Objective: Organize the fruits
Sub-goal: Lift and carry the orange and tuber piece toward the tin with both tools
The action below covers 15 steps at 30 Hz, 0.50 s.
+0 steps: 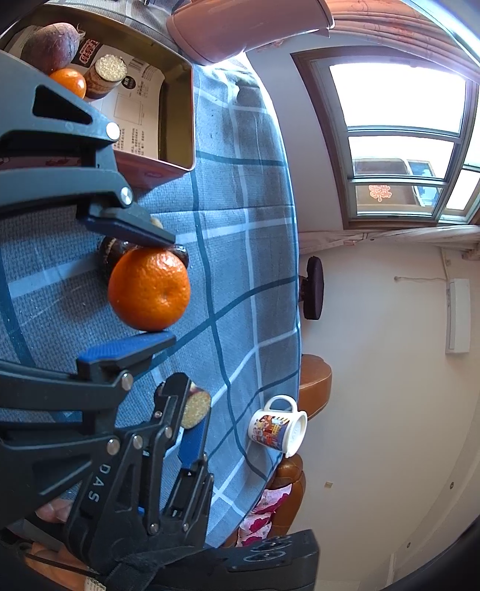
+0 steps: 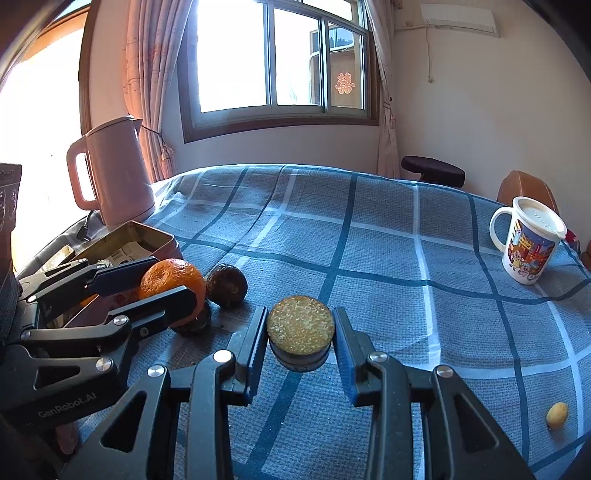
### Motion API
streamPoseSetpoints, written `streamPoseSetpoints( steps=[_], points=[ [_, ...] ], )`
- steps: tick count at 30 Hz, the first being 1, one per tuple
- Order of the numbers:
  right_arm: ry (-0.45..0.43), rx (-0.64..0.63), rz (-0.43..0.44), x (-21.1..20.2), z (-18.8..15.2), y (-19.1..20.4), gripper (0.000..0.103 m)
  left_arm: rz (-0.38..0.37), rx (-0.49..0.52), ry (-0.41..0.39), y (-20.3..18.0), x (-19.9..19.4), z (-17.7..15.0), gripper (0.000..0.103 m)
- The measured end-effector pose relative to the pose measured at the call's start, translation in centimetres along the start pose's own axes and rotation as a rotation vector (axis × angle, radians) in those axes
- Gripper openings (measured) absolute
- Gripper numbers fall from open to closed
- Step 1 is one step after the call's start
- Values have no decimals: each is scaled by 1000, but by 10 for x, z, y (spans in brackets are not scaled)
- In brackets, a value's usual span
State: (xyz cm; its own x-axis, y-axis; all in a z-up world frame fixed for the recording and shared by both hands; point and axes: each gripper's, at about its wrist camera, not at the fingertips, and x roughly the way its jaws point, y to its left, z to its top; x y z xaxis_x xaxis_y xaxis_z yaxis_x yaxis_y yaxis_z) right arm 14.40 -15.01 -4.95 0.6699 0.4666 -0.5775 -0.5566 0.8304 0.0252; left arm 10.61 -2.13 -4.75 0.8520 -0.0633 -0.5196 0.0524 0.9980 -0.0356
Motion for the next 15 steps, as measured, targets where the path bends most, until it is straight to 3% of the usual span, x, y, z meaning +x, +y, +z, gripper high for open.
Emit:
streamPoseSetpoints(
  steps=[15],
  points=[
    [-68, -7, 9, -13, -2, 0, 36, 7, 6, -40, -1, -7, -1, 48]
  ],
)
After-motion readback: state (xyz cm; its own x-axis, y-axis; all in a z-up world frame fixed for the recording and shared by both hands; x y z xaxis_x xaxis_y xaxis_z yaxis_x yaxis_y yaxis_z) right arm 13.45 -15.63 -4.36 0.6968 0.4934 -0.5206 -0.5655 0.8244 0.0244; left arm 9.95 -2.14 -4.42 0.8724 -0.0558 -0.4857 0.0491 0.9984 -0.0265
